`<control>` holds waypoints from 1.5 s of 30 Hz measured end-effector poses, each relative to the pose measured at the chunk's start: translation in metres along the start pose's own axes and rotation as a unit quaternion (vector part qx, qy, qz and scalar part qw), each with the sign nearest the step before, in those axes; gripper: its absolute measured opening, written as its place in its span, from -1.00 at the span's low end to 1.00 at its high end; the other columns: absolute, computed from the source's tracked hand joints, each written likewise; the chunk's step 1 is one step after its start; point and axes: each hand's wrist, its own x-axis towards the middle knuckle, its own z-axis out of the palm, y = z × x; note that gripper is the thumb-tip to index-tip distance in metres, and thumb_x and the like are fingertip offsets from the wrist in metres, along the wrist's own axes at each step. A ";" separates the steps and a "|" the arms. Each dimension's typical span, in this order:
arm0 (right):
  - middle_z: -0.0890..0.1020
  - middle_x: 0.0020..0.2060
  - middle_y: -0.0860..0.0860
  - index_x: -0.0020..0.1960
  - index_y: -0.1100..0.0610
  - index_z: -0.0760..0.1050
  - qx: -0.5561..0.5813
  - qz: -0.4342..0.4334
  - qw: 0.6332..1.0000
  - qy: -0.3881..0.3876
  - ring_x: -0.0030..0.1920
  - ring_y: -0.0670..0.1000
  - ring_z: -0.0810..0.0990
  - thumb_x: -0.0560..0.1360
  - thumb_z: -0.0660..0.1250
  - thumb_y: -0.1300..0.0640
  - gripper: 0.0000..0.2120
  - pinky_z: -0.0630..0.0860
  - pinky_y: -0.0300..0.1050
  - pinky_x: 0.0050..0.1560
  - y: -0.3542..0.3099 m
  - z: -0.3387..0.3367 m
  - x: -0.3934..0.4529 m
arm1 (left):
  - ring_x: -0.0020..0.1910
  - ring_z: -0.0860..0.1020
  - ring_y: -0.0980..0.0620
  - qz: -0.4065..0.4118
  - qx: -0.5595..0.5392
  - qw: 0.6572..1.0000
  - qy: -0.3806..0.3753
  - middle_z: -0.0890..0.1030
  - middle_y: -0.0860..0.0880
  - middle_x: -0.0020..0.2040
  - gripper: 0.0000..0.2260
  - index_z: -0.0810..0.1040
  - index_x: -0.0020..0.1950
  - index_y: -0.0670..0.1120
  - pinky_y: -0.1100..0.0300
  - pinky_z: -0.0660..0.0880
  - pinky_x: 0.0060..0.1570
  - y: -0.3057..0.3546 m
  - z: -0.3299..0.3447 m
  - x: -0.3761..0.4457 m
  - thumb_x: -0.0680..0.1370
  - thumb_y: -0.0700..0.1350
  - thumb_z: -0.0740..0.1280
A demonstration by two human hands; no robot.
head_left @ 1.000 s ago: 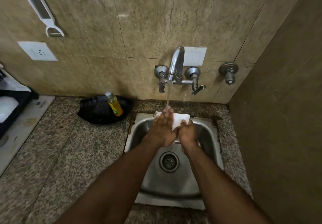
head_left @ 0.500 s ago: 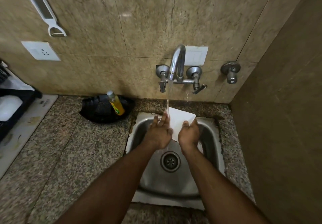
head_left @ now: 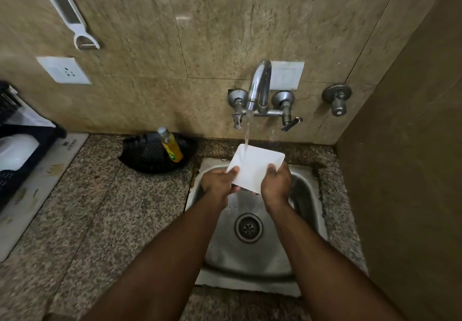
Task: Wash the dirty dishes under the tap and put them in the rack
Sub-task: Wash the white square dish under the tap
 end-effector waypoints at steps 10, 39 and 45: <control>0.62 0.22 0.20 0.36 0.21 0.42 0.045 0.014 0.999 0.008 0.15 0.21 0.62 0.65 0.23 0.13 -0.69 0.57 0.12 0.20 -0.008 -0.013 0.010 | -0.47 0.63 -0.03 -0.017 0.033 0.999 -0.001 0.72 -0.26 -0.02 -0.65 0.61 0.06 -0.31 0.24 0.52 -0.52 0.028 0.020 0.002 0.41 -0.17 0.63; 0.66 0.14 0.01 0.38 -0.05 0.48 0.303 0.217 0.928 0.016 0.02 0.06 0.68 0.56 0.41 0.12 -0.59 0.70 -0.01 -0.11 -0.001 0.051 -0.017 | -0.21 0.73 -0.23 0.088 0.007 0.991 0.101 0.69 -0.24 -0.02 -0.82 0.56 0.01 -0.19 0.00 0.69 -0.30 0.029 0.001 -0.042 0.49 -0.38 0.45; 0.71 -0.02 0.05 0.14 0.01 0.60 0.311 0.242 0.917 0.063 -0.14 0.11 0.73 0.55 0.29 0.27 -0.75 0.66 -0.06 -0.36 -0.002 0.056 -0.022 | -0.18 0.73 -0.15 0.106 0.029 0.987 0.121 0.69 -0.15 0.00 -0.80 0.59 0.08 -0.17 -0.03 0.71 -0.23 0.027 -0.003 -0.047 0.51 -0.33 0.47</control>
